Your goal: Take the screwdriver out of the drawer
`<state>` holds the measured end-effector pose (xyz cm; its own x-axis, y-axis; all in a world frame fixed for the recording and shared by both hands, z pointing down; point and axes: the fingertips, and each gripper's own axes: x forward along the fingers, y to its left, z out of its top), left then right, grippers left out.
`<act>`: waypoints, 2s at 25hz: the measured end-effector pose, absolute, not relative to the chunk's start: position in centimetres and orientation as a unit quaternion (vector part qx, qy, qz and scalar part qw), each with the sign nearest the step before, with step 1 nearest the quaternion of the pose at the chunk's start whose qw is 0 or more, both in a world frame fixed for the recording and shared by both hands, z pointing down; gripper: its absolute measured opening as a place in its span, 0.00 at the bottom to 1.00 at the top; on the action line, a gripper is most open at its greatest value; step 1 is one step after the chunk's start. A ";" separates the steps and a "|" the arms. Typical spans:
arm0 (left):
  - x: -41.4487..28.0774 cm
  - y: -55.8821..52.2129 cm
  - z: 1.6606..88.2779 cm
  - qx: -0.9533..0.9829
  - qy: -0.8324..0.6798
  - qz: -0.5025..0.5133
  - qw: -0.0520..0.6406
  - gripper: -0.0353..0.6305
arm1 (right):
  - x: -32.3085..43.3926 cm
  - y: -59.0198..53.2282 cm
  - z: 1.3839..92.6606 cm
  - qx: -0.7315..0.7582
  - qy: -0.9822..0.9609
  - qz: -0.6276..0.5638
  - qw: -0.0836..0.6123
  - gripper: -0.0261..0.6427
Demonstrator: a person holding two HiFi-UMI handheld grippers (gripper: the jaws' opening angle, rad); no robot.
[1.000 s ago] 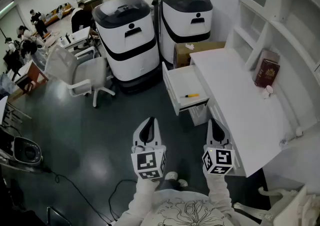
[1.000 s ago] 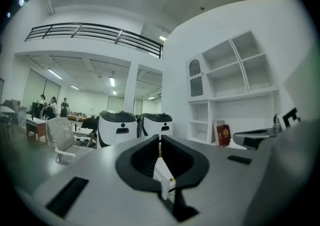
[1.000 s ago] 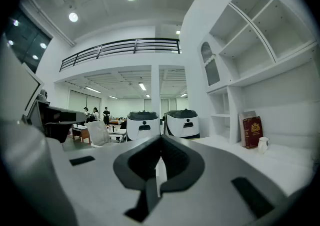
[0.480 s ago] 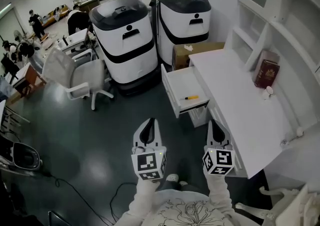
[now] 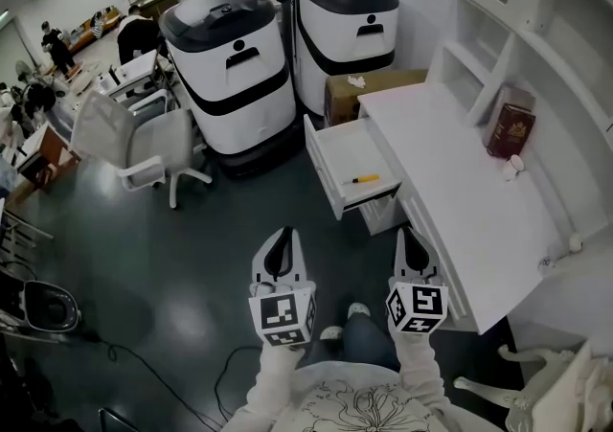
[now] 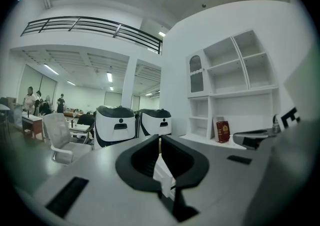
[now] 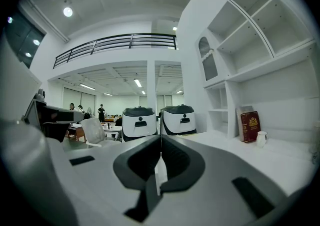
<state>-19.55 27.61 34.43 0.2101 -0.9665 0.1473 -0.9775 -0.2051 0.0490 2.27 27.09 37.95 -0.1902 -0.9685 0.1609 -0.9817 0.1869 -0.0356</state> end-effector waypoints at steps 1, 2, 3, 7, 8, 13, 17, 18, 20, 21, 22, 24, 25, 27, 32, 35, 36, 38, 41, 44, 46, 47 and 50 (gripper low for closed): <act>-19.6 27.4 34.6 0.775 -0.627 0.043 0.066 0.08 | 2.2 26.9 38.0 0.635 -0.768 0.066 0.051 0.04; -19.6 27.1 34.7 0.775 -0.626 0.044 0.068 0.08 | 2.3 26.6 38.1 0.636 -0.767 0.067 0.052 0.04; -19.5 26.8 34.9 0.775 -0.626 0.045 0.070 0.08 | 2.3 26.2 38.3 0.637 -0.766 0.068 0.053 0.04; -19.3 25.2 35.8 0.774 -0.627 0.049 0.078 0.08 | 2.8 24.7 38.9 0.640 -0.763 0.070 0.059 0.04; -19.3 24.7 35.9 0.772 -0.629 0.048 0.079 0.08 | 2.9 24.1 39.0 0.640 -0.763 0.070 0.060 0.04; -19.0 21.1 36.4 0.765 -0.637 0.050 0.081 0.08 | 3.6 20.0 39.4 0.636 -0.766 0.071 0.059 0.04; -18.3 17.3 36.8 0.762 -0.641 0.052 0.083 0.08 | 4.3 16.1 39.8 0.631 -0.770 0.071 0.061 0.04; -17.9 16.3 36.9 0.762 -0.640 0.052 0.083 0.08 | 4.6 15.0 39.9 0.631 -0.770 0.071 0.061 0.04; -17.0 14.1 36.9 0.763 -0.639 0.055 0.082 0.08 | 5.3 12.7 40.0 0.631 -0.770 0.073 0.060 0.04; -16.6 13.1 36.9 0.763 -0.638 0.056 0.082 0.08 | 5.6 11.6 40.0 0.630 -0.771 0.074 0.060 0.04; -16.2 12.0 36.9 0.763 -0.638 0.058 0.083 0.08 | 5.9 10.5 40.0 0.629 -0.772 0.075 0.061 0.04; -15.4 9.9 36.8 0.763 -0.638 0.062 0.082 0.08 | 6.5 8.4 40.0 0.626 -0.773 0.077 0.063 0.04; -14.9 8.9 36.8 0.764 -0.637 0.065 0.082 0.08 | 6.8 7.3 40.1 0.625 -0.774 0.079 0.064 0.04; -14.1 6.8 36.8 0.764 -0.635 0.072 0.083 0.08 | 7.5 5.1 40.2 0.623 -0.775 0.083 0.066 0.04; -12.4 1.8 37.6 0.764 -0.633 0.084 0.094 0.08 | 8.6 0.0 40.4 0.613 -0.782 0.084 0.071 0.04; -11.6 -0.6 38.2 0.761 -0.635 0.090 0.098 0.08 | 9.3 -2.6 40.9 0.608 -0.786 0.085 0.074 0.04; -11.4 -1.4 38.3 0.760 -0.635 0.092 0.099 0.08 | 9.4 -3.4 41.0 0.607 -0.787 0.087 0.075 0.04; -10.9 -2.6 38.6 0.760 -0.635 0.095 0.103 0.08 | 9.8 -4.8 41.3 0.605 -0.787 0.091 0.077 0.04; -10.2 -4.1 39.1 0.759 -0.634 0.102 0.109 0.08 | 10.5 -6.3 41.8 0.604 -0.787 0.097 0.078 0.04; -9.9 -5.2 39.7 0.759 -0.631 0.110 0.114 0.08 | 10.8 -7.5 42.5 0.604 -0.786 0.107 0.079 0.04; -9.4 -5.8 40.2 0.759 -0.629 0.116 0.119 0.08 | 11.2 -8.0 43.1 0.603 -0.785 0.112 0.082 0.04; -9.2 -6.1 40.5 0.760 -0.628 0.118 0.121 0.08 | 11.4 -8.3 43.3 0.604 -0.785 0.114 0.084 0.04; -8.7 -7.3 41.1 0.762 -0.622 0.128 0.123 0.08 | 11.7 -9.1 43.9 0.606 -0.782 0.119 0.088 0.04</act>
